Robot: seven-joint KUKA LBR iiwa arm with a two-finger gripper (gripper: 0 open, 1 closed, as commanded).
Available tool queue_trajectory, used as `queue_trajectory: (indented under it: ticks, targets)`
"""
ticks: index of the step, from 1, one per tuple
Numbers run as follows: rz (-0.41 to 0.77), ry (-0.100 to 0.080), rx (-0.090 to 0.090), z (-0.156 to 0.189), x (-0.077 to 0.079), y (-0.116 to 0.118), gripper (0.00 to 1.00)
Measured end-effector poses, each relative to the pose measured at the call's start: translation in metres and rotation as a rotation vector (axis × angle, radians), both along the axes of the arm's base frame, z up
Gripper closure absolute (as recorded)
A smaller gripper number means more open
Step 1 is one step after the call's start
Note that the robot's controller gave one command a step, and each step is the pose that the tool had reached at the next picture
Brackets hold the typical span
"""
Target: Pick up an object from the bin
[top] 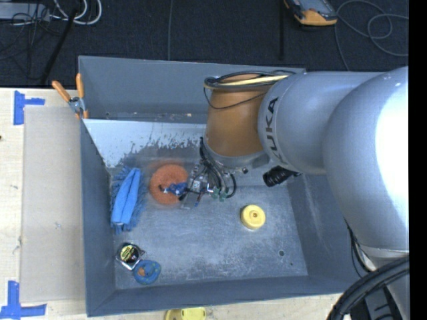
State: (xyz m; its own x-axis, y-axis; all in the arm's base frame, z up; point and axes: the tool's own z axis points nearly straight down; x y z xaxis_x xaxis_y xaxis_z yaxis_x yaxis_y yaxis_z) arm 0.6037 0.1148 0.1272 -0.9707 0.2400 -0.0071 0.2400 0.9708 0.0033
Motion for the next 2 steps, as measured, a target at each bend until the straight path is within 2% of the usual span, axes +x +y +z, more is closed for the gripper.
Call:
queue_trajectory:
  ticks: [1, 2]
  targets:
    - [-0.015, 0.02, -0.003, -0.001, 0.0, 0.007, 1.0]
    - [-0.028, 0.008, -0.001, 0.051, 0.016, 0.007, 1.0]
